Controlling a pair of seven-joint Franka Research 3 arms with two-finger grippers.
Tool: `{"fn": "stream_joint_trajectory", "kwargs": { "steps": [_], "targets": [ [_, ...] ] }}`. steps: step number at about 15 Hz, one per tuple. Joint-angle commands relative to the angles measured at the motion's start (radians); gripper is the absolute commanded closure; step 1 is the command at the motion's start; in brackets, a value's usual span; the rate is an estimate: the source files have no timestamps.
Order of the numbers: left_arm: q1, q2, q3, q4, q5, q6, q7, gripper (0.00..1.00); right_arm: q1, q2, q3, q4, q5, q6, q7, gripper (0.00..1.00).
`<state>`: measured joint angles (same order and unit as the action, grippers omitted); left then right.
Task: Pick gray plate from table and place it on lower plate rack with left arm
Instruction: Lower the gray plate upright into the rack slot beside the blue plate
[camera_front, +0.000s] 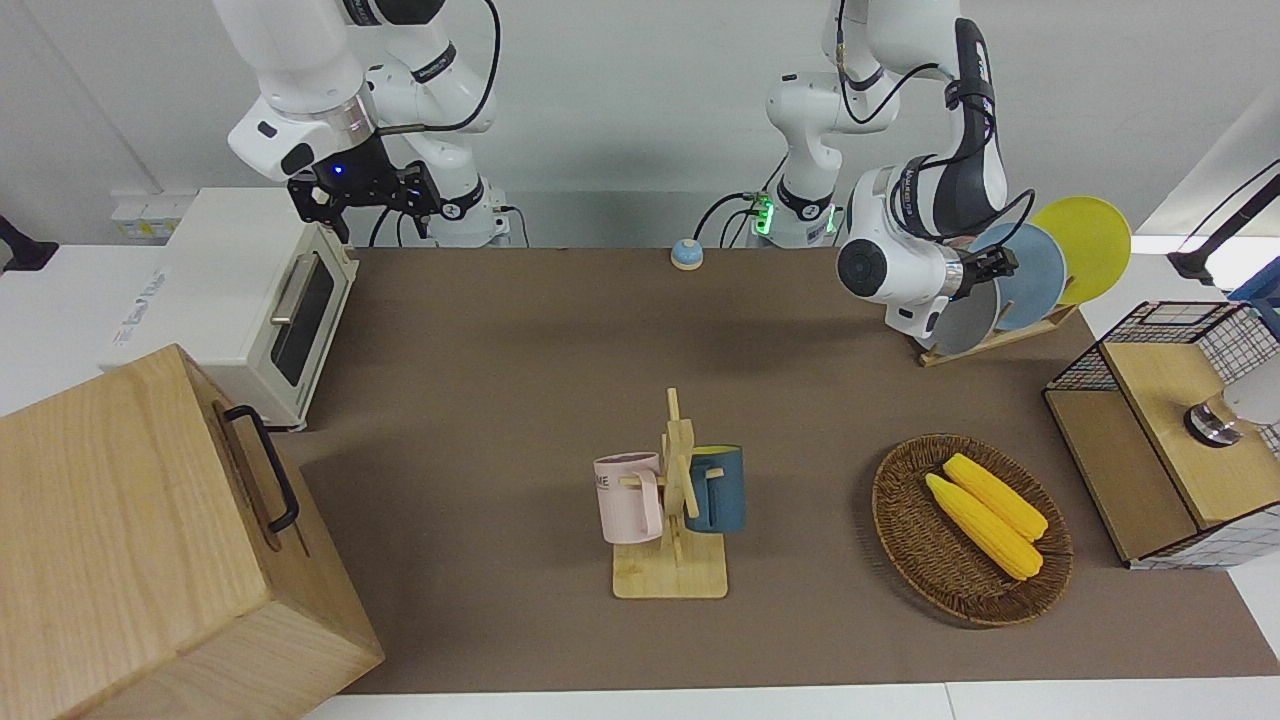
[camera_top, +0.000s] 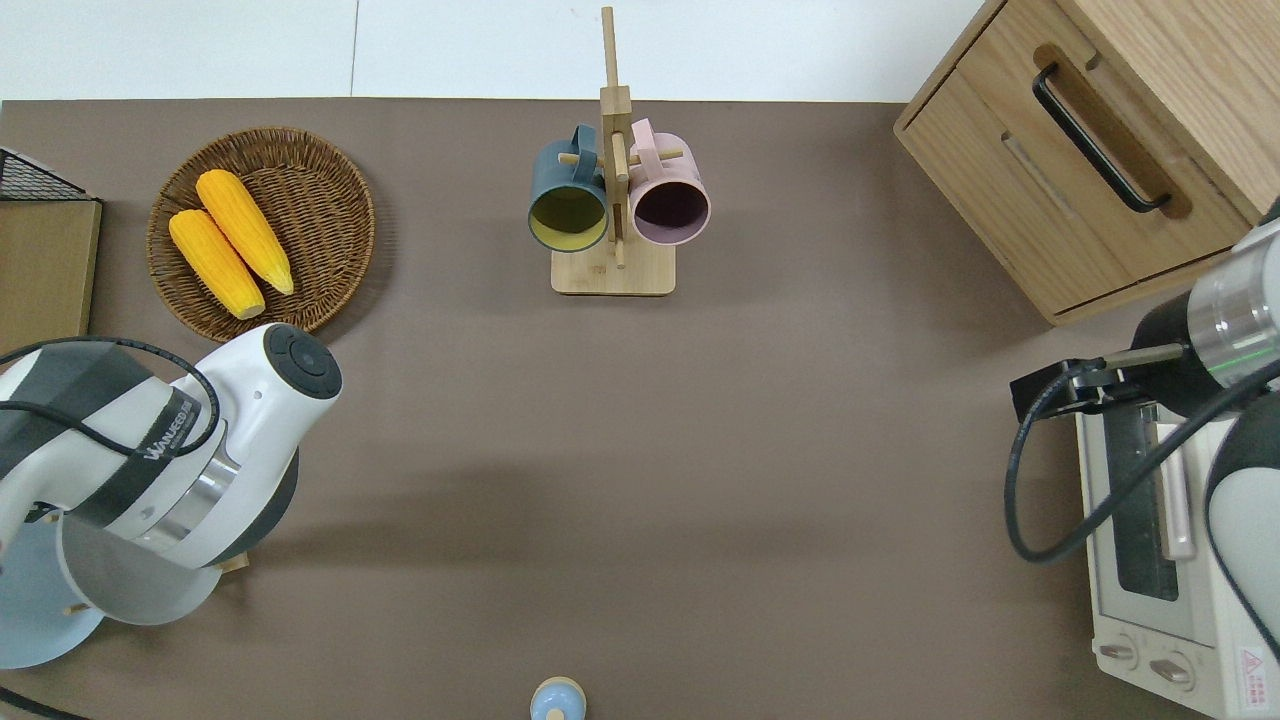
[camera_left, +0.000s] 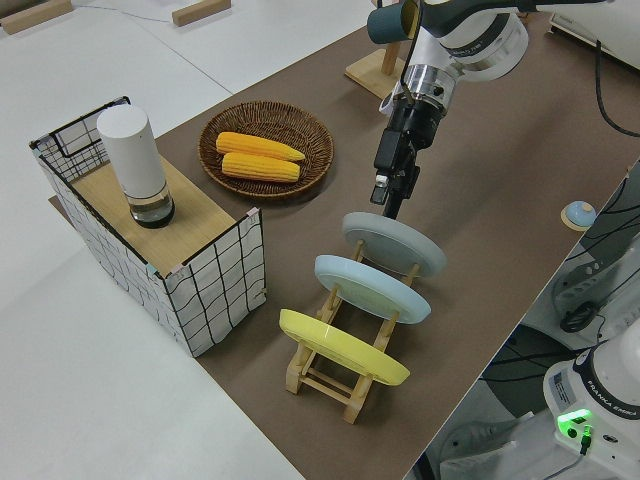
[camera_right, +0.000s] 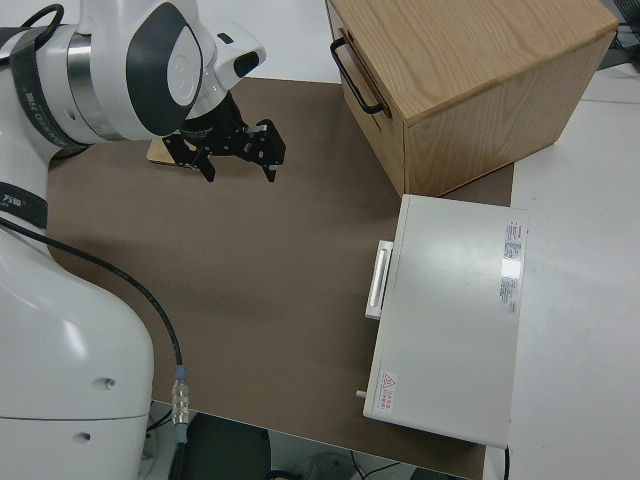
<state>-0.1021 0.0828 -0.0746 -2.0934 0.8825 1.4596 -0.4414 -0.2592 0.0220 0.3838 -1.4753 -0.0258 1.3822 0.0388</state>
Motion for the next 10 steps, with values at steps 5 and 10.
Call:
{"fn": "stream_joint_trajectory", "kwargs": {
  "steps": [5, 10],
  "targets": [
    [-0.007, -0.054, 0.009, 0.142, -0.193, -0.012, 0.196, 0.14, -0.023, -0.002, 0.021, 0.007, -0.006, -0.011, 0.012, 0.017],
    [-0.001, -0.069, 0.03, 0.28, -0.405, -0.016, 0.289, 0.03, -0.023, -0.002, 0.021, 0.007, -0.006, -0.011, 0.012, 0.017]
  ]
}}
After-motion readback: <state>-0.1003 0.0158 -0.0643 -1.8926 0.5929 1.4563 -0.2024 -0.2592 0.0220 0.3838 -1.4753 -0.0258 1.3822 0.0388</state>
